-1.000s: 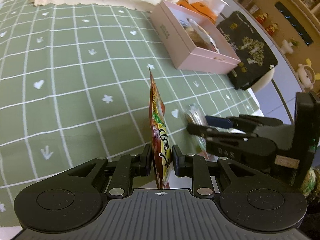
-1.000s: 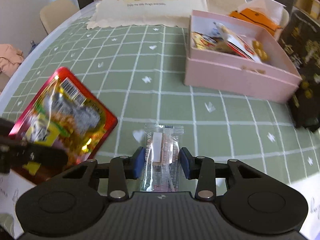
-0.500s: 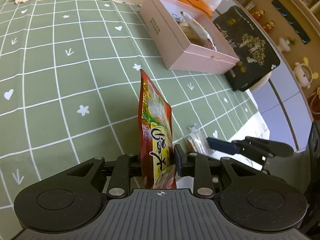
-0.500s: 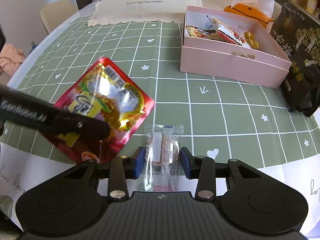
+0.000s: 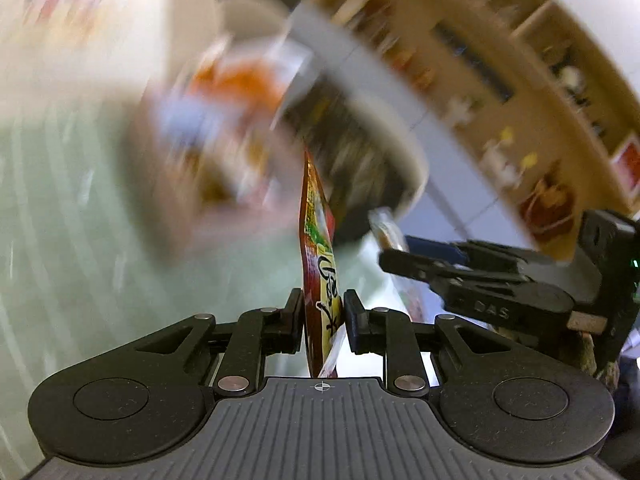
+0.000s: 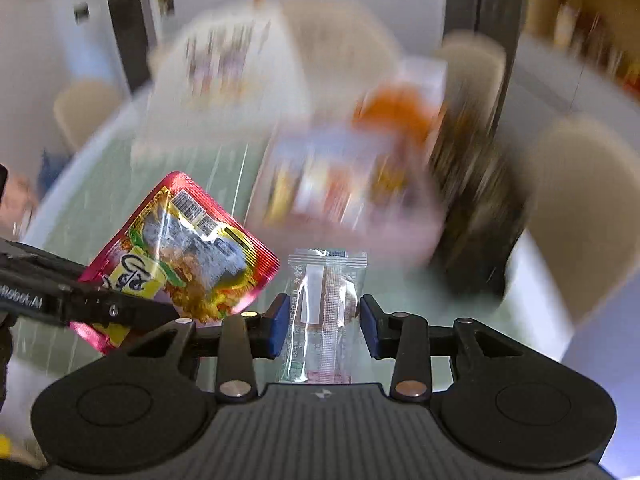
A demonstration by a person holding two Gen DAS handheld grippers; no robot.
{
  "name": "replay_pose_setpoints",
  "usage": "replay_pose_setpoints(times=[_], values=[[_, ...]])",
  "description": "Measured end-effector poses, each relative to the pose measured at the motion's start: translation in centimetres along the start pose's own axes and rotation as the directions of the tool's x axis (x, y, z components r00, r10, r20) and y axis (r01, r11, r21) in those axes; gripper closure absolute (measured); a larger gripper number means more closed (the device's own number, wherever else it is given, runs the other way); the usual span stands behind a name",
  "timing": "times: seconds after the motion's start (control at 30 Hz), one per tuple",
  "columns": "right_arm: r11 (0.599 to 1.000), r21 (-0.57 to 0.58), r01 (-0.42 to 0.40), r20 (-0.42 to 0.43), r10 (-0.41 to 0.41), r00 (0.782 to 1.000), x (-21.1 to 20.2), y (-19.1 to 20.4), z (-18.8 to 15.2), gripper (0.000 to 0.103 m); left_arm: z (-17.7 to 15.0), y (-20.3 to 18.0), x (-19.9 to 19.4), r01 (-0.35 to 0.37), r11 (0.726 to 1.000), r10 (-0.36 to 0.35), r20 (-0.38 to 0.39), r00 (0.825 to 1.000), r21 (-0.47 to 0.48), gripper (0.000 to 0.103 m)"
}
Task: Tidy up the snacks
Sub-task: 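Carry the red bag with the left tool while the right carries the clear packet to the box, then release the red bag and clear packet into the pink box with both tools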
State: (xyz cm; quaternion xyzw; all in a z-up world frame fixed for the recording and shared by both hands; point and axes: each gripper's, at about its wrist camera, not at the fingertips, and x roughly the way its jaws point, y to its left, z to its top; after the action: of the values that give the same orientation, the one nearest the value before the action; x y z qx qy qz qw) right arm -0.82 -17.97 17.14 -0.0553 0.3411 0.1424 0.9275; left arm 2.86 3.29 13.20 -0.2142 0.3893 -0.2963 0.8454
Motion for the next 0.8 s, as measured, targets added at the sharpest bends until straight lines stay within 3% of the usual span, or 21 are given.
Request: replay_pose_setpoints(times=[0.1, 0.2, 0.23, 0.3, 0.37, 0.53, 0.7, 0.8], values=[[0.999, -0.022, 0.036, 0.114, -0.034, 0.993, -1.4, -1.7, 4.4, 0.065, 5.7, -0.6, 0.7, 0.02, 1.0, -0.021, 0.11, 0.994, 0.009, 0.078], [0.997, -0.034, 0.064, 0.17, -0.057, 0.984, -1.0, -2.8, 7.2, 0.065, 9.4, 1.2, 3.8, 0.041, 0.998, -0.033, 0.148, 0.988, -0.05, 0.077], [0.997, -0.038, 0.066, 0.177, -0.058, 0.982, -0.6, -3.0, 7.8, 0.065, 10.0, 2.5, 5.1, 0.034, 0.995, -0.02, 0.146, 0.989, -0.093, 0.077], [0.998, -0.03, 0.056, 0.159, -0.05, 0.986, 0.8, -3.5, 8.6, 0.065, 10.6, 5.5, 7.7, -0.057, 0.982, 0.08, 0.121, 0.989, -0.179, 0.075], [0.999, -0.018, 0.036, 0.126, -0.033, 0.991, 2.3, -4.0, 8.9, 0.065, 10.2, 7.5, 9.0, -0.147, 0.963, 0.17, 0.089, 0.981, -0.226, 0.073], [0.999, 0.035, -0.036, 0.044, 0.035, 0.998, 7.4, -4.6, 9.6, 0.065, 7.5, 7.9, 6.9, -0.183, 0.946, 0.221, 0.122, 0.968, -0.267, 0.073], [0.985, 0.104, -0.138, 0.043, 0.134, 0.99, 14.7, -3.0, 11.2, 0.059, 3.4, 6.0, 5.1, -0.315, 0.923, 0.348, 0.134, 0.928, -0.22, 0.073], [0.987, 0.113, -0.113, -0.003, 0.114, 0.993, 17.8, -1.7, 10.6, 0.057, 0.4, 4.5, 5.2, -0.429, 0.897, 0.44, 0.121, 0.89, -0.109, 0.073]])
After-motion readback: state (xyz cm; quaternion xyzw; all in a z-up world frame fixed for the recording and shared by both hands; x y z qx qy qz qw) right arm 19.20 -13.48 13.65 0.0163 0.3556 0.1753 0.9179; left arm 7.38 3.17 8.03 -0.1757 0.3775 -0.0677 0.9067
